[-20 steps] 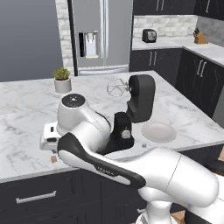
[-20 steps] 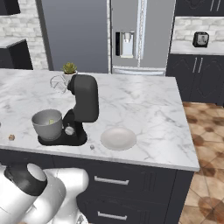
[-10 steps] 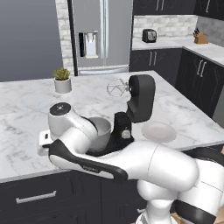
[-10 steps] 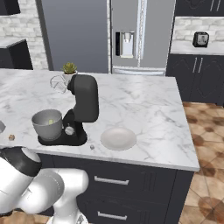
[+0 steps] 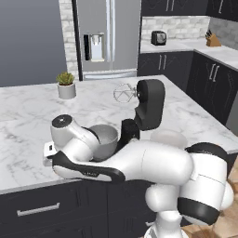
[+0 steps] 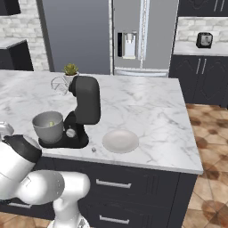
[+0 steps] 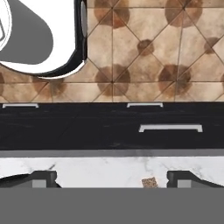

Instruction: Add butter and sugar cubes to the stand mixer bowl and then turn on the stand mixer to begin making frosting.

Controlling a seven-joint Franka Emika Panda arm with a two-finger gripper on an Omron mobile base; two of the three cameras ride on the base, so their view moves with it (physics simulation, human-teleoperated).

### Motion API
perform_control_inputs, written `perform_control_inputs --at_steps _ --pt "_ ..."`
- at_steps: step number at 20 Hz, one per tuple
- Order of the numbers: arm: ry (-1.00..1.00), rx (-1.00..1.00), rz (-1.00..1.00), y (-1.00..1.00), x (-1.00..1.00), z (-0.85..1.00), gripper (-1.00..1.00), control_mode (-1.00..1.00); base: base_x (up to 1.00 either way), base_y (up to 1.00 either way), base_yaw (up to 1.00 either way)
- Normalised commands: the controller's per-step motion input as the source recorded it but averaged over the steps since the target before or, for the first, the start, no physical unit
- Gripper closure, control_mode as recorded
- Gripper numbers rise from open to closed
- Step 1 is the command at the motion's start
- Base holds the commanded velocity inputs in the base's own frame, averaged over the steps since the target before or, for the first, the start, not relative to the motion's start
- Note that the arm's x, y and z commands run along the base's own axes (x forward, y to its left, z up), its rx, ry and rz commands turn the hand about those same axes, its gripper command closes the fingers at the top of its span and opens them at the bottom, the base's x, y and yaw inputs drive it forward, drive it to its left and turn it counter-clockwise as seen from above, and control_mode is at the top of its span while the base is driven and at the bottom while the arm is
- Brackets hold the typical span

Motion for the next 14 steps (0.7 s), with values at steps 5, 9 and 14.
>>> perform_control_inputs --at_steps 5,9,14 --pt "0.02 -0.05 0.00 0.07 0.22 -0.36 -1.00 -1.00 0.00 0.00 0.00" --pt "0.03 -0.05 0.00 0.16 0.21 -0.31 -1.00 -1.00 0.00 0.00 0.00" --pt "0.04 -0.04 0.00 0.24 0.25 -0.27 -1.00 -1.00 0.00 0.00 0.00"
